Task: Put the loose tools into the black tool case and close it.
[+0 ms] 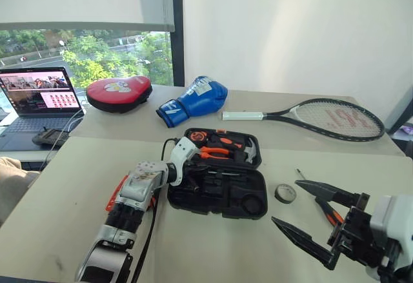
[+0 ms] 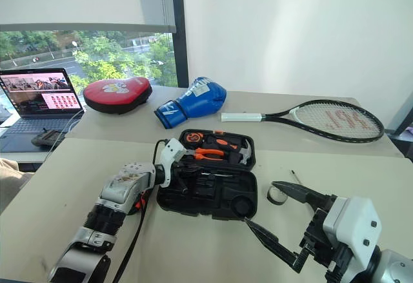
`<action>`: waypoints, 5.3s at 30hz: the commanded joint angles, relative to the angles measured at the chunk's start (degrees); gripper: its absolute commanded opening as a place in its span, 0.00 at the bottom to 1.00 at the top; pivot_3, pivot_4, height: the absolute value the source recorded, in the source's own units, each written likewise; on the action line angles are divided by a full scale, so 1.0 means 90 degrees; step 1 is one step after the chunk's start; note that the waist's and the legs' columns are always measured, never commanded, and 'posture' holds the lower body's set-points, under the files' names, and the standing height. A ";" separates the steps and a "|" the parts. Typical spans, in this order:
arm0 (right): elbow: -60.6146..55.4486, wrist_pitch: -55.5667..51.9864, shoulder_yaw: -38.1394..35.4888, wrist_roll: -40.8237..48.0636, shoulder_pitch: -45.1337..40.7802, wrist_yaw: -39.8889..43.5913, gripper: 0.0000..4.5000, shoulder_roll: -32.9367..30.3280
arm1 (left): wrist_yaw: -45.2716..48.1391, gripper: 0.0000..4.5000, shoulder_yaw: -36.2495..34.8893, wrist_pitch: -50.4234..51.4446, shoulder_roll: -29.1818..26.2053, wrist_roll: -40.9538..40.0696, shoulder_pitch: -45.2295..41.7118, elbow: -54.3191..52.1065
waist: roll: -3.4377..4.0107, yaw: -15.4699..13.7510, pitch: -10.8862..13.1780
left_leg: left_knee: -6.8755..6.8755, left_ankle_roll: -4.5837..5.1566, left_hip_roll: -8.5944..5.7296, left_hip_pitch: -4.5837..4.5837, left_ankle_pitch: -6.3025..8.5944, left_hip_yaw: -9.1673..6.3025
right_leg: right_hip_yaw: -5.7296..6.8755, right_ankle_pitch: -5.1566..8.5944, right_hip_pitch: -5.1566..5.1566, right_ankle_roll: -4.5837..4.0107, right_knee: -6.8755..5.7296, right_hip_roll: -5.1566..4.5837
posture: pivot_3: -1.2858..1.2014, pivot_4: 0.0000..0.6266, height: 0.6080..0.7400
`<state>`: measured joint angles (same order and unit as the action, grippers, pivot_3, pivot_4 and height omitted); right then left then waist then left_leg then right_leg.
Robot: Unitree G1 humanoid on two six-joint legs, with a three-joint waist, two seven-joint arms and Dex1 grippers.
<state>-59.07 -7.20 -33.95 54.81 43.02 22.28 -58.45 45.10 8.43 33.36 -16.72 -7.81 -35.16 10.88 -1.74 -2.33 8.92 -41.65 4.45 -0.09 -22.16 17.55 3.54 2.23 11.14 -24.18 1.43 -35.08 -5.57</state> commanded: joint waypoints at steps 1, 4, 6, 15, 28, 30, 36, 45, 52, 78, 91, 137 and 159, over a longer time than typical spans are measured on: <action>-0.0077 -0.0920 -0.0233 0.0309 -0.0134 -0.0953 1.00 -0.0052 | -0.0708 0.01 0.0454 0.0379 0.0008 0.0554 0.0511 -0.0063 | 0.0017 0.0001 -0.0020 | 0.0001 0.0002 -0.0001 0.0009 0.0001 0.0001 | -0.0005 0.0000 0.0008 0.0000 -0.0003 -0.0012 | 0.52 0.24 1.00; -0.0001 -0.1755 -0.0466 0.0092 -0.0244 -0.1370 1.00 -0.0022 | -0.0738 0.01 0.0535 0.0453 0.0039 0.0436 0.0532 -0.0280 | 0.0022 0.0000 -0.0072 | 0.0004 -0.0002 0.0003 0.0014 0.0000 -0.0001 | -0.0003 -0.0001 0.0009 -0.0014 -0.0002 -0.0056 | 0.52 0.24 1.00; 0.0231 -0.2568 -0.0374 0.0095 -0.0503 -0.1926 1.00 -0.0283 | -0.0511 0.01 0.0018 0.0071 0.0127 -0.0192 0.0525 -0.0817 | 0.0044 0.0025 -0.0101 | 0.0005 -0.0002 0.0003 0.0016 0.0000 0.0000 | -0.0004 0.0000 0.0009 -0.0021 -0.0002 -0.0055 | 0.52 0.24 1.00; 0.2786 -0.5379 0.0741 0.1775 -0.2744 -0.2621 1.00 -0.1688 | 0.2372 0.41 -0.0925 0.1631 -0.2015 -0.3279 0.0605 -0.3316 | 0.0047 0.0138 -0.0086 | 0.0014 -0.0033 0.0010 -0.0012 -0.0024 0.0002 | 0.0005 0.0020 -0.0025 -0.0090 -0.0002 0.0004 | 0.52 0.24 1.00; 0.5587 -0.6646 0.4068 -0.0488 -0.6400 -0.1286 0.69 -0.0845 | 0.1686 0.82 -0.0915 0.2189 -0.2372 -0.4161 0.0844 -0.4588 | 0.0052 0.0170 -0.0069 | 0.0041 -0.0019 -0.0009 -0.0009 -0.0023 0.0022 | -0.0006 0.0005 -0.0025 -0.0031 0.0011 0.0036 | 0.52 0.24 1.00; 0.5548 -0.6690 0.4231 -0.0847 -0.6451 -0.1094 0.54 -0.0886 | 0.1632 0.82 -0.0917 0.2084 -0.2420 -0.4134 0.1007 -0.4656 | 0.0052 0.0178 -0.0069 | 0.0042 -0.0022 -0.0007 -0.0006 -0.0025 0.0021 | -0.0005 0.0005 -0.0023 -0.0031 0.0010 0.0039 | 0.52 0.24 1.00; 0.4925 -0.6546 0.3744 -0.1293 -0.6218 -0.0563 0.19 -0.0913 | 0.1366 0.82 -0.1066 0.2059 -0.2384 -0.4319 0.1118 -0.4672 | 0.0053 0.0111 -0.0068 | 0.0040 -0.0019 -0.0009 -0.0005 -0.0023 0.0017 | 0.0001 0.0001 -0.0018 -0.0026 0.0011 0.0033 | 0.52 0.24 1.00; 0.3151 -0.6404 0.5098 -0.1292 -0.8873 0.1597 0.19 -0.0483 | 0.1548 0.82 -0.2232 0.1307 -0.2576 -0.4652 0.2177 -0.4195 | 0.0090 0.0348 -0.0039 | 0.0086 -0.0047 0.0006 0.0026 -0.0038 0.0017 | -0.0013 -0.0001 -0.0036 -0.0037 0.0005 0.0051 | 0.52 0.24 1.00; 0.5655 -0.4514 0.8470 -0.4310 -1.1033 0.3512 0.19 0.0911 | 0.2241 0.82 -0.2781 0.1154 -0.3390 -0.4838 0.2659 -0.4019 | 0.0090 0.0220 -0.0023 | 0.0083 -0.0067 -0.0011 -0.0025 -0.0059 0.0014 | 0.0008 0.0001 -0.0095 -0.0059 -0.0013 0.0039 | 0.52 0.24 1.00; 0.7736 -0.3066 0.7658 -0.6081 -1.1433 0.5314 0.61 0.2588 | 0.1936 0.82 -0.3230 0.0934 -0.3711 -0.4900 0.3175 -0.4136 | 0.0089 0.0352 -0.0021 | 0.0087 -0.0117 -0.0008 -0.0050 -0.0083 0.0014 | 0.0014 -0.0013 -0.0114 -0.0052 -0.0014 0.0037 | 0.52 0.24 1.00; 0.4454 -0.4512 0.4652 -0.5147 -0.8508 0.2025 0.01 0.3993 | 0.1779 0.82 -0.3024 0.0654 -0.3500 -0.4675 0.3194 -0.3924 | 0.0093 0.0259 -0.0016 | 0.0106 -0.0136 -0.0004 -0.0052 -0.0092 0.0003 | 0.0014 -0.0021 -0.0121 -0.0067 -0.0020 0.0023 | 0.52 0.24 1.00; 0.1345 -0.3555 0.2535 -0.1147 -0.5503 0.3078 1.00 0.1283 | -0.1679 0.32 -0.2936 0.2881 -0.3524 -0.2329 0.3697 -0.2217 | 0.0033 0.0175 -0.0023 | 0.0203 -0.0136 0.0003 0.0056 -0.0087 -0.0005 | -0.0008 0.0030 -0.0095 -0.0116 -0.0076 -0.0043 | 0.52 0.24 1.00; 0.0887 -0.3578 0.2349 -0.0904 -0.5093 0.2345 1.00 0.1261 | 0.1387 0.02 -0.2730 0.3309 -0.4354 -0.4362 0.1850 -0.1579 | -0.0030 0.0199 0.0011 | 0.0184 -0.0133 -0.0002 0.0018 -0.0094 -0.0006 | 0.0019 0.0030 -0.0107 -0.0114 -0.0074 0.0030 | 0.52 0.24 1.00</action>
<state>-49.11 -40.07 -10.30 45.42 -2.89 44.18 -46.55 55.01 -16.02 63.67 -53.91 -46.31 -17.27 -2.14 -2.02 -0.54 9.01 -40.00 3.26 -0.09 -22.01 16.70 3.49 2.39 11.41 -25.16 0.40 -35.75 -5.29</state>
